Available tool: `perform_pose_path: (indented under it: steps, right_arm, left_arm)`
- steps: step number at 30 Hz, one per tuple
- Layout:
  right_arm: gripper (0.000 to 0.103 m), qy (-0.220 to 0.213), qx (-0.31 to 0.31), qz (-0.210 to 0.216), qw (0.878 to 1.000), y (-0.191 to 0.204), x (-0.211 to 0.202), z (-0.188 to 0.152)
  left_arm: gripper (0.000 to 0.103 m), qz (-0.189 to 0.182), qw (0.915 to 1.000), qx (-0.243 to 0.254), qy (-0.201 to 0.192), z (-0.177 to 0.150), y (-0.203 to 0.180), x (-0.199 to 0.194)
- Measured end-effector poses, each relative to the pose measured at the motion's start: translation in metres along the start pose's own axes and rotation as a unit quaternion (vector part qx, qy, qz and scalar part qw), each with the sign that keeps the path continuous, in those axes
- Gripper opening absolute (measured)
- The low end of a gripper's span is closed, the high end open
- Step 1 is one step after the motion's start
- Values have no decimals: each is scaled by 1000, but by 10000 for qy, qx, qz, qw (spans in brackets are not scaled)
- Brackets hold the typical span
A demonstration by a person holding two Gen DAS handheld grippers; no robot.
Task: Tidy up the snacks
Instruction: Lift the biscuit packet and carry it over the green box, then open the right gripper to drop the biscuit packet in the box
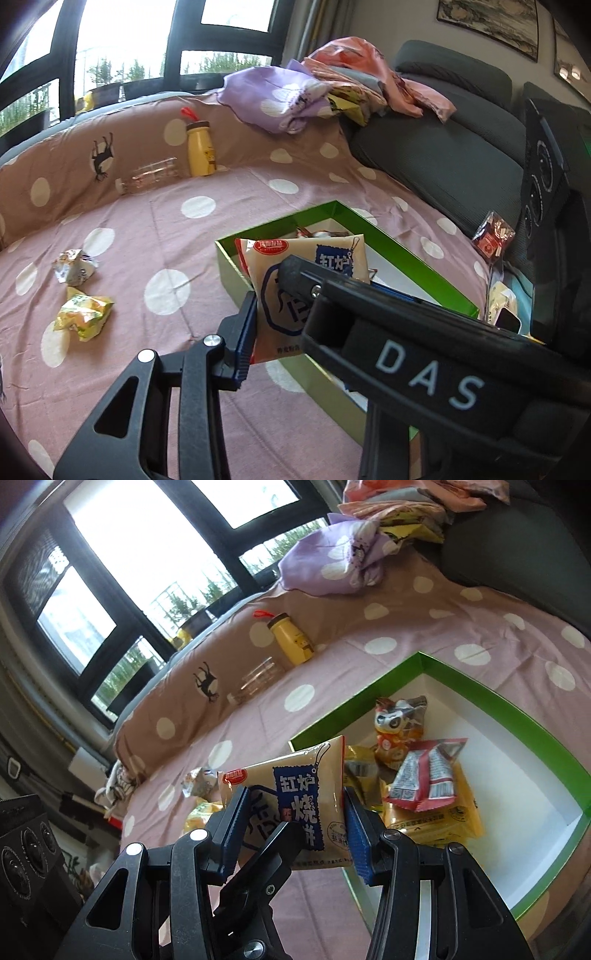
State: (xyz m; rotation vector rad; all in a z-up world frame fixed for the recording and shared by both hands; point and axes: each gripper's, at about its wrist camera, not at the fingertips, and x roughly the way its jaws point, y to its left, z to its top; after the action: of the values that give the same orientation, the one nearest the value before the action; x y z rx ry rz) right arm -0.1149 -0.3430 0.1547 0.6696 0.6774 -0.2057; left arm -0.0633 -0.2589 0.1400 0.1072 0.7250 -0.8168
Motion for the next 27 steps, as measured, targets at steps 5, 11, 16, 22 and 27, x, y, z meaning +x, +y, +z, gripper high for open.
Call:
perform_pose_path:
  steps: [5,11,16,22,27]
  right_arm:
    - [53,22,219,-217,9995,-19,0,2]
    - [53,84,416,-477,9980,-37,2,4]
    - [53,161,568,-706,9958,-49,5,4]
    - [53,207,724,-934,9928,-61,6,5]
    - [53,243,898,-1095,9896,-70,7,5]
  left_arm:
    - [36,-187,9996,52,194,0,-10,16]
    - [35,-373,9986,62,367,-1,-19,30]
    - [33,-527,9971,7,551,-2,-24,43]
    - [31,-732,9946,-99,724,-5,-27,55]
    - [28,-839,9929,-282,800,-7,-24,58]
